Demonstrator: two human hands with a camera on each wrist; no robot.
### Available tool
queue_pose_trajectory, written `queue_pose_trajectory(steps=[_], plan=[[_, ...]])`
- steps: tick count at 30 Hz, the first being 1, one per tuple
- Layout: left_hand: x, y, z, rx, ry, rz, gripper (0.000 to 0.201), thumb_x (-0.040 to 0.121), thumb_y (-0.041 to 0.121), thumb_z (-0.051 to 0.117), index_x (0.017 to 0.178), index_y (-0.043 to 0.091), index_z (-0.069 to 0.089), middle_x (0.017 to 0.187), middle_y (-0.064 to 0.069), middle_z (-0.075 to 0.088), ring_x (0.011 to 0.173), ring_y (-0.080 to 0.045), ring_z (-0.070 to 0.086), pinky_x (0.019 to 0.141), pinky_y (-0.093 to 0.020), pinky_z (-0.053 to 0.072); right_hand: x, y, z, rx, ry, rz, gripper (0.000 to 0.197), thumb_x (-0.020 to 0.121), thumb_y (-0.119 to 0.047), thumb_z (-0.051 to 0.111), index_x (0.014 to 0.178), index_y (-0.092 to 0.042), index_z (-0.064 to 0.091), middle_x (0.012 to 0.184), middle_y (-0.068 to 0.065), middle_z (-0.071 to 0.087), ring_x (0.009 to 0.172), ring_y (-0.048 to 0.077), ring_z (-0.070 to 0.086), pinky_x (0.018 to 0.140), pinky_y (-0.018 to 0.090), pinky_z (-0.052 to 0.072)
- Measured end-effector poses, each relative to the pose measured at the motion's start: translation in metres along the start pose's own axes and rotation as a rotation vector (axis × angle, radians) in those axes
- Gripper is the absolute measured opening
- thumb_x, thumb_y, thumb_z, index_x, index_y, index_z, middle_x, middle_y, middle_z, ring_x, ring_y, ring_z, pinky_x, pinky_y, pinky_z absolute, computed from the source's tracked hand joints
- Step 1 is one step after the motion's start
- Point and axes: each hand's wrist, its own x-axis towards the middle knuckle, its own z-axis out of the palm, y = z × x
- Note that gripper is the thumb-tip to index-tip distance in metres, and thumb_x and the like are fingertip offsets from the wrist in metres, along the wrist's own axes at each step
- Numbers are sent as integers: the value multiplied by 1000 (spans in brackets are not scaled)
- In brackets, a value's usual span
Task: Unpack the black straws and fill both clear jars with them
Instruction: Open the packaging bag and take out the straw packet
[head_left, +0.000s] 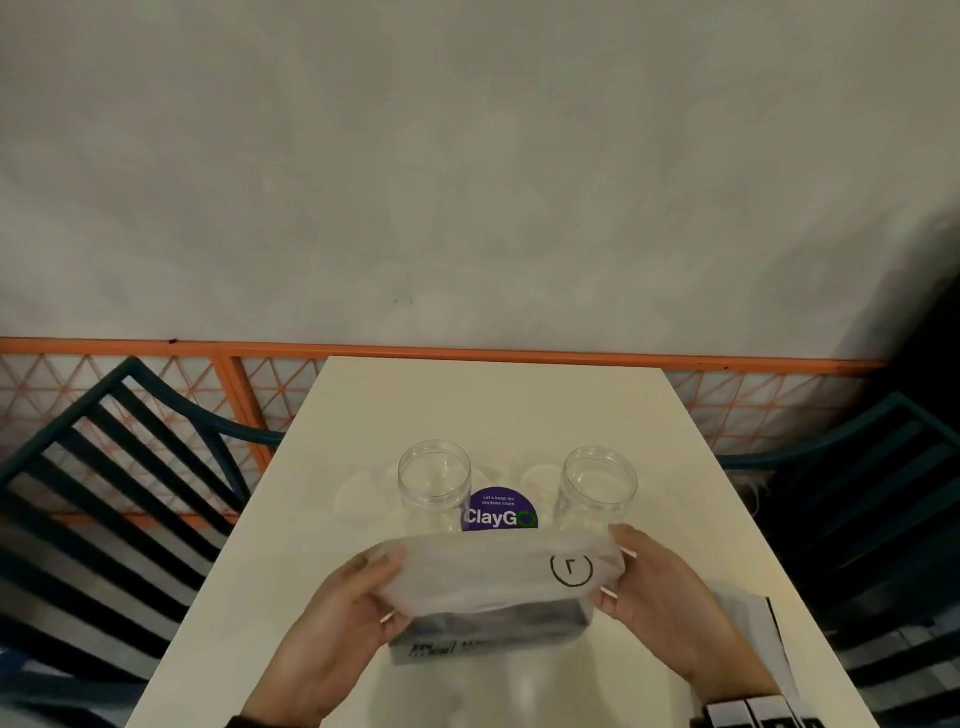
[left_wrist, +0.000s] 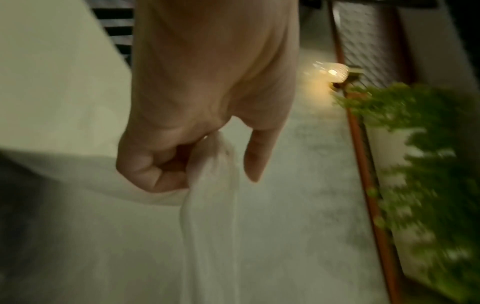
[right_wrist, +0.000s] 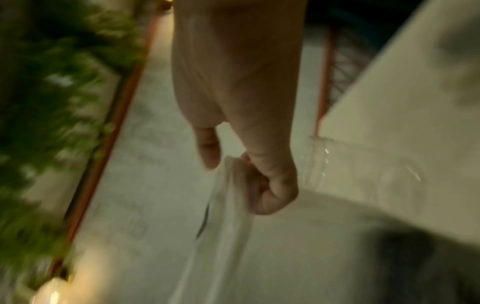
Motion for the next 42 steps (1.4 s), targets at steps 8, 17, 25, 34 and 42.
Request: queue_pose_trajectory(steps=[8, 17, 25, 34, 42], plan=[[2, -3, -5, 514, 375, 229, 23, 68, 8, 65, 87, 13, 52, 85, -10, 55, 78, -24, 52, 71, -37, 44, -2, 6, 7, -751, 438, -332, 24, 80, 0, 62, 98, -9, 50, 81, 12, 57, 72, 24, 58, 64, 33, 54], [2, -5, -7, 521, 330, 282, 6, 82, 17, 64, 88, 13, 65, 84, -13, 70, 85, -26, 65, 76, -34, 52, -6, 9, 8, -729, 280, -227, 5, 83, -9, 65, 82, -8, 70, 76, 5, 73, 69, 18, 65, 59, 23, 49], [15, -10, -20, -196, 81, -103, 12, 85, 10, 48, 74, 10, 53, 63, -3, 66, 52, -15, 64, 54, -28, 52, 4, 13, -6, 48, 125, 199, 14, 78, 4, 52, 74, -9, 52, 57, 2, 44, 38, 10, 35, 34, 20, 30], [-4, -10, -1, 23, 17, -3, 16, 84, 14, 55, 98, 11, 62, 88, -15, 70, 76, -24, 68, 56, -32, 55, 4, 16, -17, -147, 245, 111, 12, 84, -20, 57, 77, -12, 52, 55, 0, 46, 45, 10, 35, 42, 22, 32], [5, -23, -16, 573, 348, 59, 19, 84, 7, 55, 103, 8, 52, 97, -10, 57, 88, -25, 57, 77, -36, 47, -5, 22, -2, -864, 388, -131, 12, 85, -15, 61, 96, -15, 59, 91, 4, 60, 79, 17, 53, 61, 24, 44]])
